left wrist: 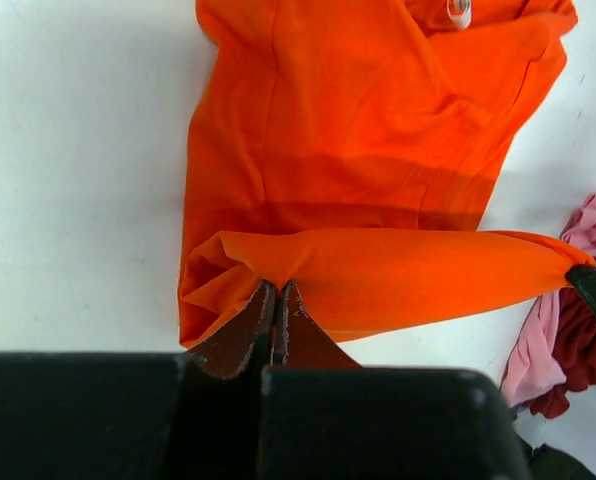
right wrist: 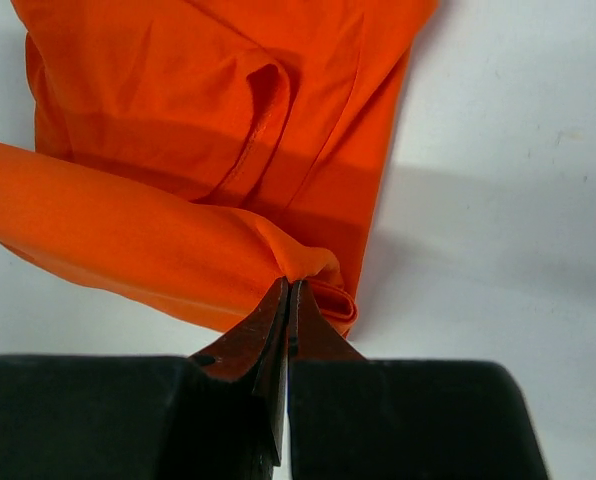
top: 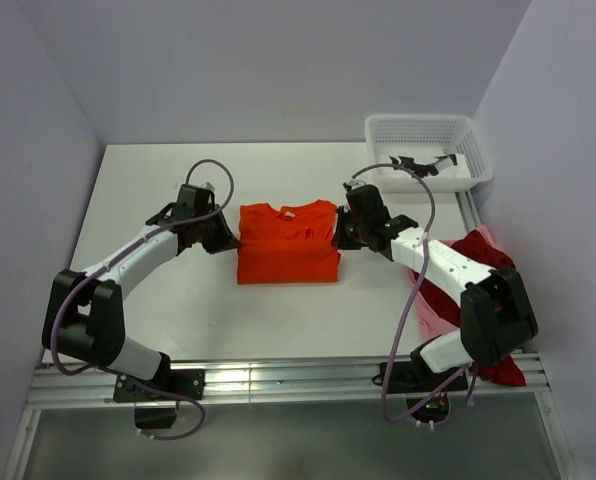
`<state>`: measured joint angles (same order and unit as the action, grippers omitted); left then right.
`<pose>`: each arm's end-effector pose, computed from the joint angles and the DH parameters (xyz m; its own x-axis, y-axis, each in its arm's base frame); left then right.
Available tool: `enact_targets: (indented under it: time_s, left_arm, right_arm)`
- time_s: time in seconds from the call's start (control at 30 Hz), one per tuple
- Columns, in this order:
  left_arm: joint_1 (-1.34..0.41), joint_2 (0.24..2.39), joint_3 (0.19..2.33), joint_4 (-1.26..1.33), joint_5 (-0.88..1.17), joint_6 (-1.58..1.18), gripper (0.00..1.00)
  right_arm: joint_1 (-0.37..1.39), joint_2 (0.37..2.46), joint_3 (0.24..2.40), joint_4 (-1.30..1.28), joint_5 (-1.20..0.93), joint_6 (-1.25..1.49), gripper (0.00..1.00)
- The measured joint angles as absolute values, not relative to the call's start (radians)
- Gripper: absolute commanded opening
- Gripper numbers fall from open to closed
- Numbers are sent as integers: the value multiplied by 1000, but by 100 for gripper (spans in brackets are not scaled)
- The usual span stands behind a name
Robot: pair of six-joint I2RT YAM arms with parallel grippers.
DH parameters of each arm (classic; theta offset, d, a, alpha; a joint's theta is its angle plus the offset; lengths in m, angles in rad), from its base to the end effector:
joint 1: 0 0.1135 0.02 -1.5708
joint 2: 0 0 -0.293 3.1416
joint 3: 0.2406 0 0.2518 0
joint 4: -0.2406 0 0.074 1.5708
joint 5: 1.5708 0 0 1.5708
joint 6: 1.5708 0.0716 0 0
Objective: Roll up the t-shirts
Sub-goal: Fold the tshirt
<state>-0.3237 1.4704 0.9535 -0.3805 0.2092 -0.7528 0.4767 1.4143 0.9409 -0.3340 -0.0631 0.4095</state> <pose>0.3012 -0.1167 0.2237 -0.8375 -0.4244 -0.3441 -0.1900 0.8167 -0.5449 0.2822 0.1508 0.2397 -0.7866 0.0410 -0.6161 -0.2000 0.9271 0.3171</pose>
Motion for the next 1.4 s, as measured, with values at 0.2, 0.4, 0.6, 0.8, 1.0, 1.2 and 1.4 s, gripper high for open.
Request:
enact_targets:
  time_s: [0.2,0.4,0.6,0.8,1.0,1.2,1.4]
  left_arm:
    - [-301,1577,1038,-381,193,-741,1]
    - [-291,1699,1060,-384,181,-739,0]
    - [-280,1831,1122,-384,176,-735,0]
    - [-278,1842,1130,-379,175,-735,0]
    - [-278,1842,1130,-366,172,-734,0]
    - [-282,1842,1130,-350,171,-733,9]
    - [-295,1842,1130,-348,153,-724,32]
  right_arm:
    - [444,1534,1007,-305,-93,395,0]
    - [432,1666,1029,-271,-106,400,0]
    - [430,1737,1029,-262,-102,411,0]
    - [429,1739,1013,-237,-101,431,0]
    - [443,1642,897,-190,-107,472,0]
    - [483,1551,789,-149,-104,521,0]
    - [554,1479,705,-140,-63,577,36]
